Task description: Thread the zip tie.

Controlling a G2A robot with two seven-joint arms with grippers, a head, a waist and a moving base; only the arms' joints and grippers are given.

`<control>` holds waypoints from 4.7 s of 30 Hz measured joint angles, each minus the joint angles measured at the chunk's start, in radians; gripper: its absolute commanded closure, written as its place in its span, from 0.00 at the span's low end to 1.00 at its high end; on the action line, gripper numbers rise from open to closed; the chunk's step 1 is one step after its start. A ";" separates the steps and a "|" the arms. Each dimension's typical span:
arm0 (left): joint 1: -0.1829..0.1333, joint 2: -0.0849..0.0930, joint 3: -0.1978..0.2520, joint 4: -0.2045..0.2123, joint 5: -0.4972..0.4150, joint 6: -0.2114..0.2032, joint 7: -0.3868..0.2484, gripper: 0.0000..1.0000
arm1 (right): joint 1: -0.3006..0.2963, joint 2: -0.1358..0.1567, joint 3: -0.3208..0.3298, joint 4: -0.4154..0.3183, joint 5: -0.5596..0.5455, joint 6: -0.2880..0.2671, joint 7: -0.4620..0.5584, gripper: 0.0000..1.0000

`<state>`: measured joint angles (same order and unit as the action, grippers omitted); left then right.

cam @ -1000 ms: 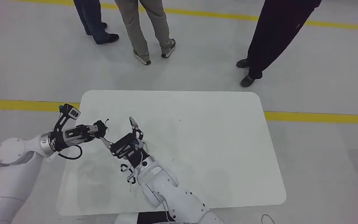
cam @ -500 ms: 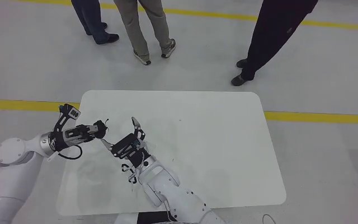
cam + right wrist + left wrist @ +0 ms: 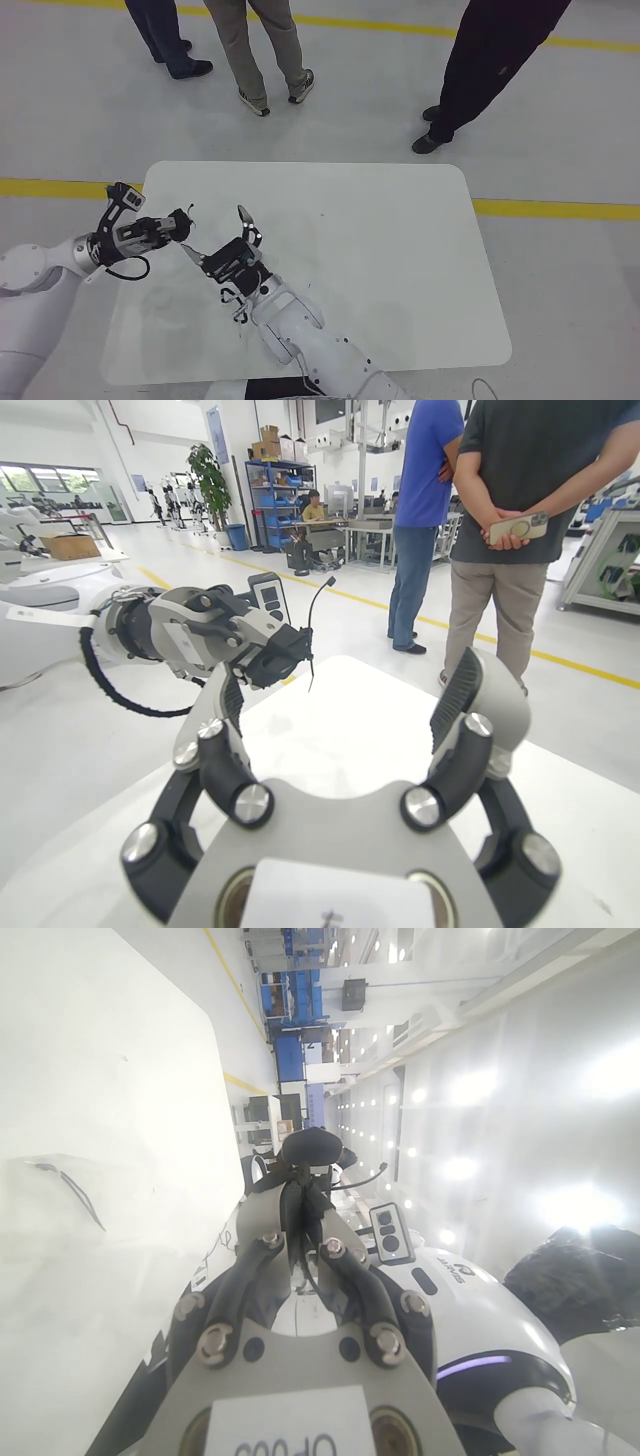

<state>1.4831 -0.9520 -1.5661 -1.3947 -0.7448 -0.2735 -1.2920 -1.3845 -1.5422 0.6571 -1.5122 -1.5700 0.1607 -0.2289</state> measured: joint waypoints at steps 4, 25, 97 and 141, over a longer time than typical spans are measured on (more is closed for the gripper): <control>-0.005 0.000 -0.007 -0.001 -0.103 0.066 -0.035 1.00 | 0.051 0.050 -0.047 0.017 0.000 0.036 -0.048 0.00; -0.058 -0.015 0.071 0.027 -0.276 0.189 -0.098 1.00 | 0.261 0.210 -0.299 0.015 0.000 0.179 0.000 0.00; -0.050 -0.033 0.185 0.056 -0.556 0.541 -0.062 1.00 | 0.435 0.211 -0.382 0.061 0.000 0.179 -0.135 0.73; -0.050 -0.033 0.185 0.056 -0.556 0.541 -0.062 1.00 | 0.399 0.229 -0.326 0.062 0.000 0.179 -0.132 1.00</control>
<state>1.4334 -0.9851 -1.3810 -1.3383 -1.3011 0.2674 -1.3540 -0.9859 -1.3128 0.3316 -1.4500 -1.5700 0.3400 -0.3605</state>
